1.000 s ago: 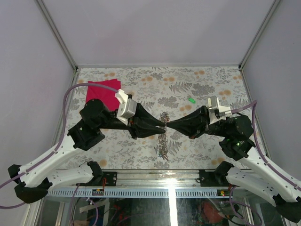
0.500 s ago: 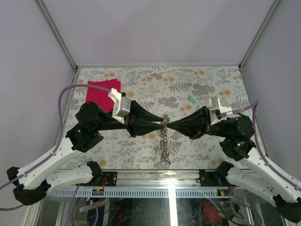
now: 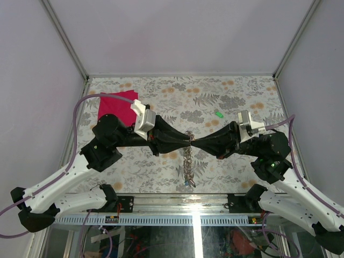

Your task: Put the keys on the keyring

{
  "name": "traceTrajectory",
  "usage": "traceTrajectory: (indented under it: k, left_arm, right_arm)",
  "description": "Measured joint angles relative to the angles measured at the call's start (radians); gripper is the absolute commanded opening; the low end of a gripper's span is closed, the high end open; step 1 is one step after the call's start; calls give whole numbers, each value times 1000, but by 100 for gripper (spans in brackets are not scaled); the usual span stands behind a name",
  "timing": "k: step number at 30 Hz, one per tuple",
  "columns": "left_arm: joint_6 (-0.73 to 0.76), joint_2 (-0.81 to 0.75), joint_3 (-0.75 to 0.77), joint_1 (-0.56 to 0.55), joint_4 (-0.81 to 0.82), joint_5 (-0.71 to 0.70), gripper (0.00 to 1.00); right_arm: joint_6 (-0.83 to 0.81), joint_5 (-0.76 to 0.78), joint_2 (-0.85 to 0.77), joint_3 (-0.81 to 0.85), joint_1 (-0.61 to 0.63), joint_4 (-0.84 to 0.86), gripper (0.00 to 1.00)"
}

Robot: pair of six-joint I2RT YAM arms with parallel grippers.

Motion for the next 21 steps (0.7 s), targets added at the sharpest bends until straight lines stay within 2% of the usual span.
traceTrajectory:
  k: [4,5,8,14,21]
  left_arm:
    - [-5,0,0,0,3,8,1]
    - [-6,1,0,0,3,10,0]
    - [-8,5,2,0,0,13,0]
    - [1,26,37,0,-35,28,0]
    - [14,49,45,0,-80,40,0]
  right_arm:
    - [-2,0,1,0,0,-6,0]
    - [-3,0,1,0,0,-11,0]
    - [-13,0,1,3,0,-25,0]
    - [-77,-11,-4,55,-1,-135,20]
    - [-165,-16,-20,113,-1,-264,25]
